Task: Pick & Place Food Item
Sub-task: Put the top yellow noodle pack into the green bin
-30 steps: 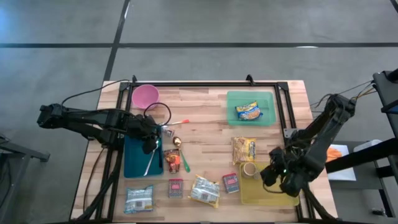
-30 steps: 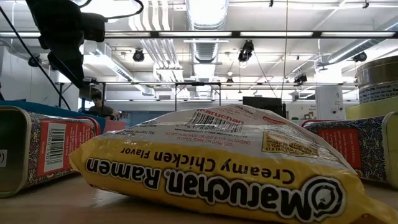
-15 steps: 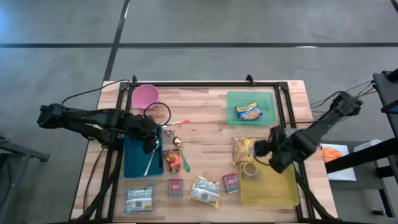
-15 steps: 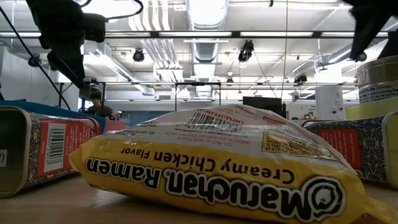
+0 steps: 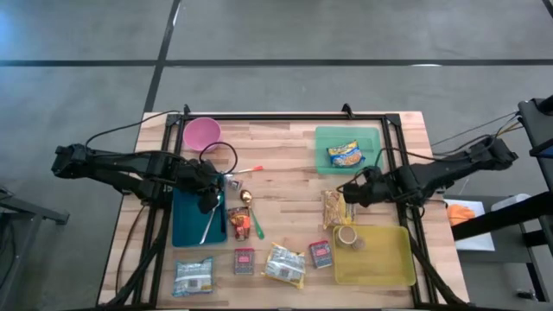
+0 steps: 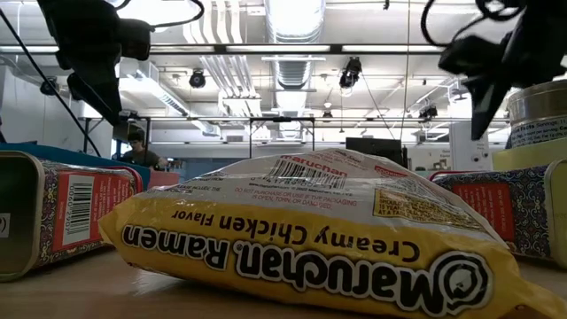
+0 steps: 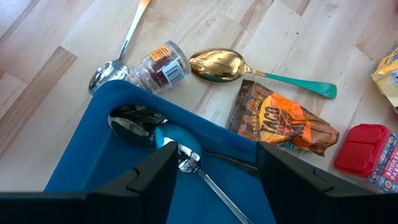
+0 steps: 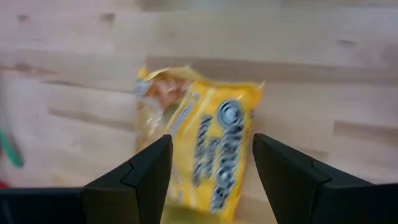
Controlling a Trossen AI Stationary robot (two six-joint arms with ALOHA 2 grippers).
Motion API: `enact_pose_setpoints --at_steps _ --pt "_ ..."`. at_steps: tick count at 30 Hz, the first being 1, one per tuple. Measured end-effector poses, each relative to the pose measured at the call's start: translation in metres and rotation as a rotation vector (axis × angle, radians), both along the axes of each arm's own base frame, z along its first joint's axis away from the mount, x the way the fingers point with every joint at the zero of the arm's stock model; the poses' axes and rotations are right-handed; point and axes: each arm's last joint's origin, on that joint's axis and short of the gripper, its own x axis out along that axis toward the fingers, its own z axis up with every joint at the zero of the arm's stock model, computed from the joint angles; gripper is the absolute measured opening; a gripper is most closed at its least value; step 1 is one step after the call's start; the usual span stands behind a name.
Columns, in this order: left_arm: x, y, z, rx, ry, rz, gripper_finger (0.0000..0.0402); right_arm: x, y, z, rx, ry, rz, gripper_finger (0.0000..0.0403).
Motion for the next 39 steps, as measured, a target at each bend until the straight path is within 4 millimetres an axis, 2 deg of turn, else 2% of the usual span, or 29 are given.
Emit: enact_pose_setpoints --at_steps 7,12,17,26,39 --pt "0.0 0.0 0.0 0.001 0.0 -0.001 0.0222 -0.008 -0.014 -0.023 0.01 0.006 -0.023 0.0219" --pt "0.0 0.0 0.0 0.003 0.0 -0.006 0.0222 -0.006 -0.018 -0.043 0.04 -0.067 -0.046 0.0219" --pt "0.0 0.0 0.0 0.003 0.0 -0.006 0.0222 -0.009 -0.021 -0.058 0.044 -0.106 -0.147 0.0219" --pt "0.0 0.0 0.0 0.003 0.0 -0.006 0.0222 -0.009 -0.023 -0.06 0.022 -0.134 -0.236 0.0219" --pt "0.0 0.0 0.0 0.002 0.0 -0.003 0.0222 -0.001 -0.02 -0.073 0.068 -0.081 -0.227 0.0219"
